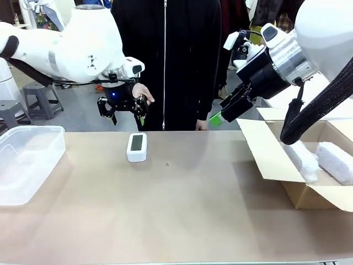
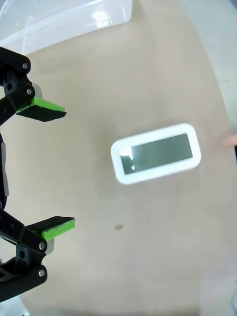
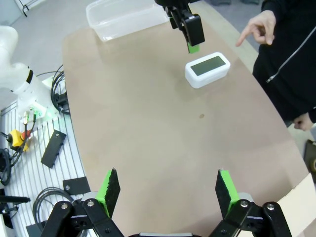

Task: Separate and place wrapped and unwrapped clocks.
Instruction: Pick up the Digital clock indicated by the person.

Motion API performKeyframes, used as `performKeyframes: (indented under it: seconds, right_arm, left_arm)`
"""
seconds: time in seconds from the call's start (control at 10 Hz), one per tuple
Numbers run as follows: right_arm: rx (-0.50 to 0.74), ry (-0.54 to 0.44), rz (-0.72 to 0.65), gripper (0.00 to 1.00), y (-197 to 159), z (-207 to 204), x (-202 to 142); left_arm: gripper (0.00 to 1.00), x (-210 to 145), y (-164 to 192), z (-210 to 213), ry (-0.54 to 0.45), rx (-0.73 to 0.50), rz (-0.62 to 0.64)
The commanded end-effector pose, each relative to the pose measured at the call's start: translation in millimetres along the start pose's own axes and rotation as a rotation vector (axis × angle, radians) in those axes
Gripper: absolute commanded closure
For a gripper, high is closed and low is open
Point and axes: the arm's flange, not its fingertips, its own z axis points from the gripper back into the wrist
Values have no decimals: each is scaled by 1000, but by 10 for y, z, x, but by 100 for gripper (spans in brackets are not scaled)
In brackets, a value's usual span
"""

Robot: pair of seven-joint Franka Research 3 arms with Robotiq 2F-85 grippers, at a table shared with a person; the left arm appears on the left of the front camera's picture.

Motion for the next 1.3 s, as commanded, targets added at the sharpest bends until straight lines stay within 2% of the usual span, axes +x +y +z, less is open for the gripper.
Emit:
performKeyframes:
  seconds: [0.0,0.1,0.2,0.3,0.7,0.9,1.2]
  right_arm:
    - [16,-3,6,0,-5,-11,-22]
    - [16,-3,6,0,-5,-11,-22]
    - [16,-3,6,0,-5,-11,-22]
    - [16,-3,6,0,-5,-11,-22]
    - [16,-3,6,0,-5,-11,-22]
    - [16,-3,6,0,-5,-11,-22]
    - [16,-3,6,0,-5,-11,-22]
  left_arm:
    - [0,-60,-62,-135,-18,55,13]
    - [0,-71,5,-318,-22,57,38]
    - [0,-116,77,-364,-64,-22,-8]
    - [0,-42,-6,-174,-1,49,6]
    - [0,-57,6,-247,-11,38,6]
    - [0,284,-149,-644,74,-5,46]
    - [0,517,-189,-972,83,-9,129]
